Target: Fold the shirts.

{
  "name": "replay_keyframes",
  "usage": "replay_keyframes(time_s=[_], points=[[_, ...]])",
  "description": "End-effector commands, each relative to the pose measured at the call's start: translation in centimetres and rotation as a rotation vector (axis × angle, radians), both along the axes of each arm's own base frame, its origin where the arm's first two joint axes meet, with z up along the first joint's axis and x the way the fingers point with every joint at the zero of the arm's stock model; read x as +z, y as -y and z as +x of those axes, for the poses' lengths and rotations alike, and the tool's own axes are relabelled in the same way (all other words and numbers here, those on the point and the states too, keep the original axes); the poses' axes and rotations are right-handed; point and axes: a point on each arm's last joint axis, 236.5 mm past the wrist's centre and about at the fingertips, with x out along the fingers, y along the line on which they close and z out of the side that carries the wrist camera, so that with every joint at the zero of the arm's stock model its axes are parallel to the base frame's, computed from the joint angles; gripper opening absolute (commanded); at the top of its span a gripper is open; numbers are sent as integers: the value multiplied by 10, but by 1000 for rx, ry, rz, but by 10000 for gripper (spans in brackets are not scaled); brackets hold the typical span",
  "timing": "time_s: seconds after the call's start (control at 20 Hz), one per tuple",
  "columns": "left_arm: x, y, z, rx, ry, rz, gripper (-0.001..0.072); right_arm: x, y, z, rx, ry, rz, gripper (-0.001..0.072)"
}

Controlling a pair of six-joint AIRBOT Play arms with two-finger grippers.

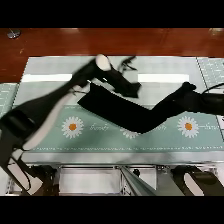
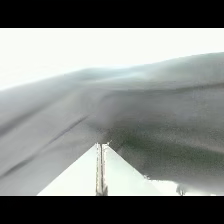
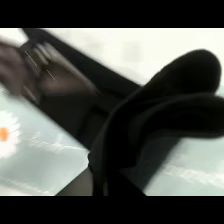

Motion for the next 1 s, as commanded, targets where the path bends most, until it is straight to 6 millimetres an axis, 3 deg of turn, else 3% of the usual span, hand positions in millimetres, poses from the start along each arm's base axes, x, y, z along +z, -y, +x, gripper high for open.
replay_keyframes(time_s=[0.0,0.15,0.25,0.3,0.4,0.5,0.65,0.7,0.75,0.85,0.95], points=[[57,-135,40,115,69,93,18,5,-58,25,105,11,51,26],[110,-260,55,384,230,157,19,-8,-124,59,234,-27,49,26],[130,-328,35,577,328,166,19,-31,-168,79,307,-79,40,26],[134,-346,16,656,345,156,19,-42,-189,88,336,-102,41,26],[137,-342,-34,680,397,99,20,-67,-230,106,389,-139,44,26],[125,-328,-73,689,435,75,19,-88,-273,118,430,-169,74,26],[86,-312,-103,687,399,61,19,-125,-318,134,438,-208,96,31],[73,-310,-104,694,381,61,19,-134,-330,136,437,-223,115,228],[61,-309,-103,702,361,60,19,-140,-337,135,442,-247,140,633],[42,-310,-99,714,316,68,19,-126,-323,142,457,-259,160,622],[33,-311,-96,712,283,76,19,-91,-273,154,451,-269,148,622]])
